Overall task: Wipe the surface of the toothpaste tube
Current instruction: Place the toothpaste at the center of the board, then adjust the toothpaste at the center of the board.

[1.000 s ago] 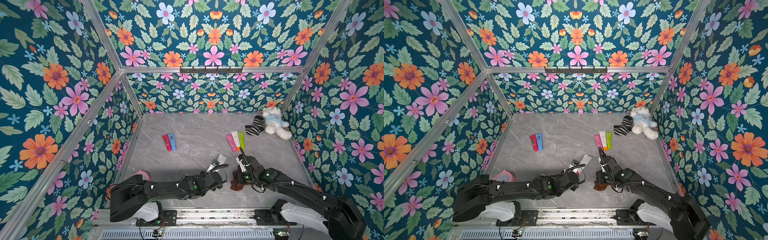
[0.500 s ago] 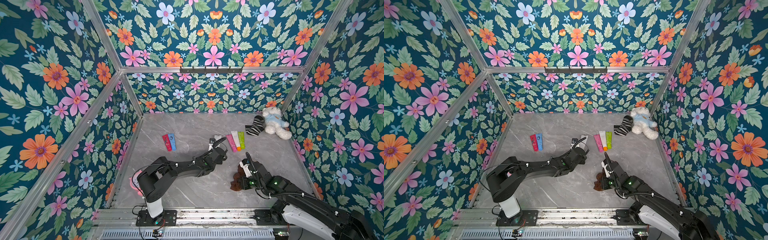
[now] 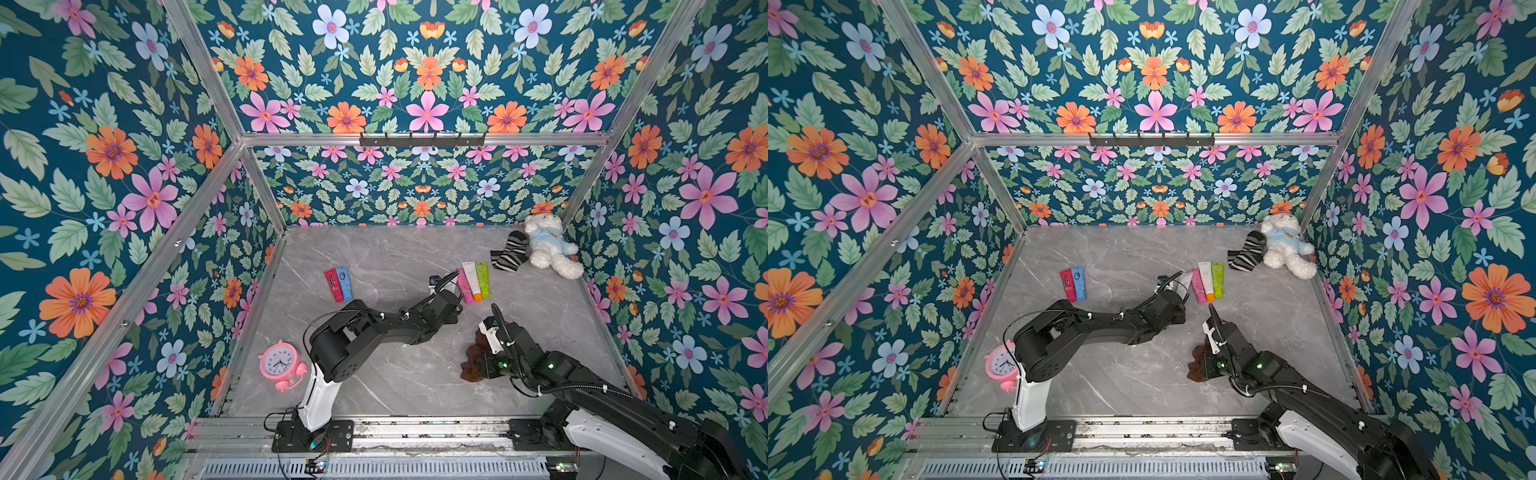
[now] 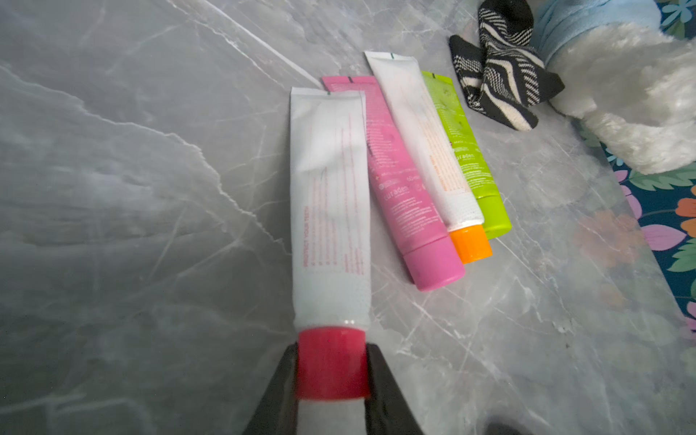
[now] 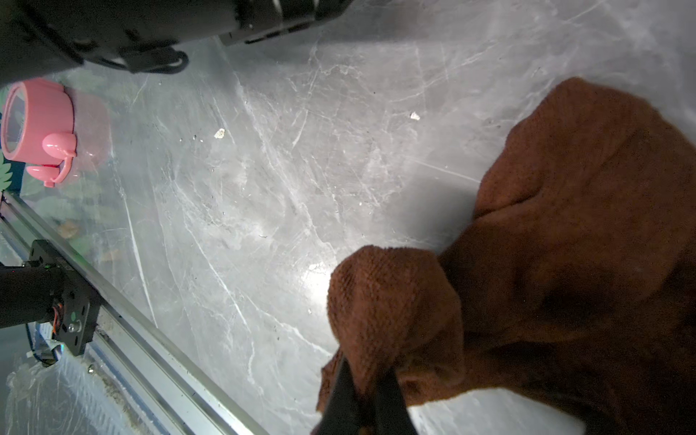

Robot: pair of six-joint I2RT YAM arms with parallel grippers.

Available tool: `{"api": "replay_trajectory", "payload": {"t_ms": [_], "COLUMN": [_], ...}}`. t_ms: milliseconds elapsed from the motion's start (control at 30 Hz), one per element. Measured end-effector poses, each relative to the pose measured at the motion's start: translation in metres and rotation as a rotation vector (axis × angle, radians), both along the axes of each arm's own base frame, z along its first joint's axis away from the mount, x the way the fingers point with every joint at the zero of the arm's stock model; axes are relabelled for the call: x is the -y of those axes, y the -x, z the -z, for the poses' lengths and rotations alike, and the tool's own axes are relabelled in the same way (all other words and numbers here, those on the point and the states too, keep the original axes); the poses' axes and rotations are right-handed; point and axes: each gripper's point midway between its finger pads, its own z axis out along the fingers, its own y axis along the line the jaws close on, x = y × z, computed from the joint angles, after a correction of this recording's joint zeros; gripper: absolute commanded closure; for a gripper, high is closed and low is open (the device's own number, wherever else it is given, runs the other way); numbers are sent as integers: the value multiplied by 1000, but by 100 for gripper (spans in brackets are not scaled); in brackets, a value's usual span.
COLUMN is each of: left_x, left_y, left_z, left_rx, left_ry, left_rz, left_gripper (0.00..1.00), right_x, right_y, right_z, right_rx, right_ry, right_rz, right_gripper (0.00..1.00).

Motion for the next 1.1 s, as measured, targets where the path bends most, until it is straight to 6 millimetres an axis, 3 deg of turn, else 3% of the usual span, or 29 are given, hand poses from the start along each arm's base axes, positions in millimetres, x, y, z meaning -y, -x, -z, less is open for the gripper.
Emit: {"api": "replay_trajectory", "payload": {"t_ms": [133,267,467,667,800,1100], "left_x": [9,13,4,-16,-17,9], "left_y": [-4,-1,-3,-38,-54,-46], "left_z": [5,3,-25,-45,-39,-13], "left_rx": [-7,-11,26,61,47,-16], "left_ry": [8,25,62,81,85,148], "left_rz": [5,20,17,-23,0,120], "left_gripper": [67,52,51,49,50,57], "right_x": [0,0,0,-1,-1,0], "right_y": [0,0,-1,-1,-1,-2], "right_z": [1,-1,-2,-2,-3,-3], "right_rx": [-2,4,6,8,10,16], "right_ry": [1,-3,-5,-7,-8,-5], "right_rz": [0,0,0,0,0,4], "right_gripper": [100,100,100,100,100,100]}}
